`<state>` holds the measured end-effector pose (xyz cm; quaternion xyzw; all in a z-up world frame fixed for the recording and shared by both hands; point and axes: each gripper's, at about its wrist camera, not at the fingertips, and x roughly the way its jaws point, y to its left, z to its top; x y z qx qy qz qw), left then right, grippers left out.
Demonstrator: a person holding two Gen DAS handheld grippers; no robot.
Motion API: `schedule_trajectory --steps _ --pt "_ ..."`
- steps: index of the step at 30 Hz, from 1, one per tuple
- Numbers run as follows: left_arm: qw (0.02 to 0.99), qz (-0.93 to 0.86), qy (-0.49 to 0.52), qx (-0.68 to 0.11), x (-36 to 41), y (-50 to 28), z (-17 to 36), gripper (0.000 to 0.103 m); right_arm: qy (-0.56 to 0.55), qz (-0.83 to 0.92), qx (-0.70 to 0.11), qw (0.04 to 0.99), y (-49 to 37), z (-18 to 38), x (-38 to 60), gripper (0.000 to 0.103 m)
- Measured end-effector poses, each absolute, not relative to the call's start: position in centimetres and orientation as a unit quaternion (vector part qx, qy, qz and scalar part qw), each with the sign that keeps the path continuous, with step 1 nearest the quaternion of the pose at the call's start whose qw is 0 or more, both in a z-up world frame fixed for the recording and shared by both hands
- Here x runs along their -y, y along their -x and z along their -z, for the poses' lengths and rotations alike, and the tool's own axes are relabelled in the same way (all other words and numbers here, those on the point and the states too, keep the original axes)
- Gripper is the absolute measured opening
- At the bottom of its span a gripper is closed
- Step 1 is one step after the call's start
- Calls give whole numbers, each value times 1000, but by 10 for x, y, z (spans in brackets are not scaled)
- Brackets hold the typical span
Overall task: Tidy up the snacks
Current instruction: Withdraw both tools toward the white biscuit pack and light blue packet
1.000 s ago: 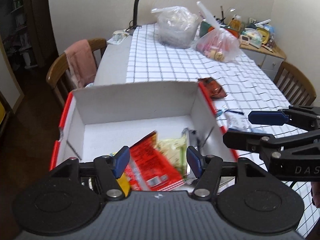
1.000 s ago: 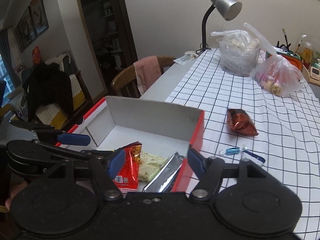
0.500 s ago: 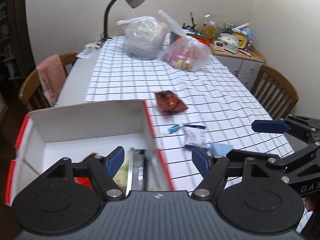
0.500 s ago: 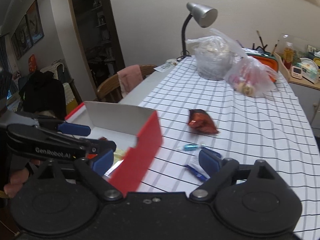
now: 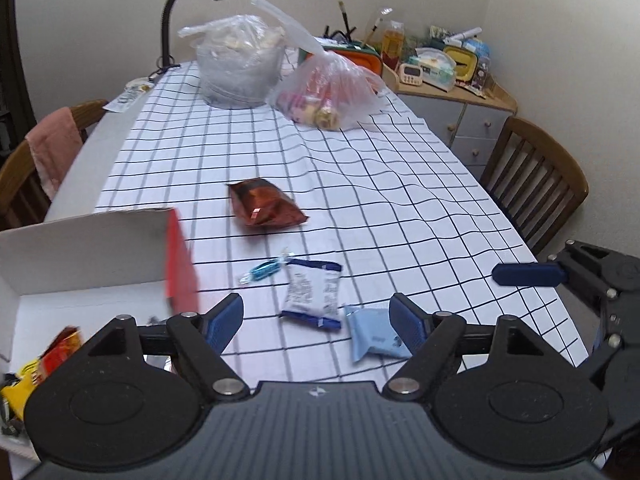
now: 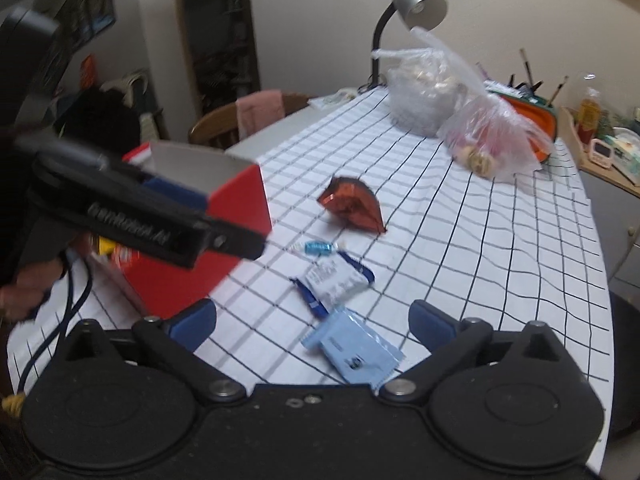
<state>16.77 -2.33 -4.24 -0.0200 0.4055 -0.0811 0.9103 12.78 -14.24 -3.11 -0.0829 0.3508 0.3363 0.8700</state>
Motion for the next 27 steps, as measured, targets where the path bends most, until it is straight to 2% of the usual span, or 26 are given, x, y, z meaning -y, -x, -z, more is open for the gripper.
schedule_trajectory --steps 17,23,27 --pt "865 45 -3 -499 64 -262 113 80 146 -384 -405 817 -185 99 143 101" --pt "844 26 2 -535 63 -282 136 80 184 -396 -404 804 -194 116 131 98" --pt "837 21 1 -547 63 -289 146 80 200 -408 -406 793 -195 124 123 92"
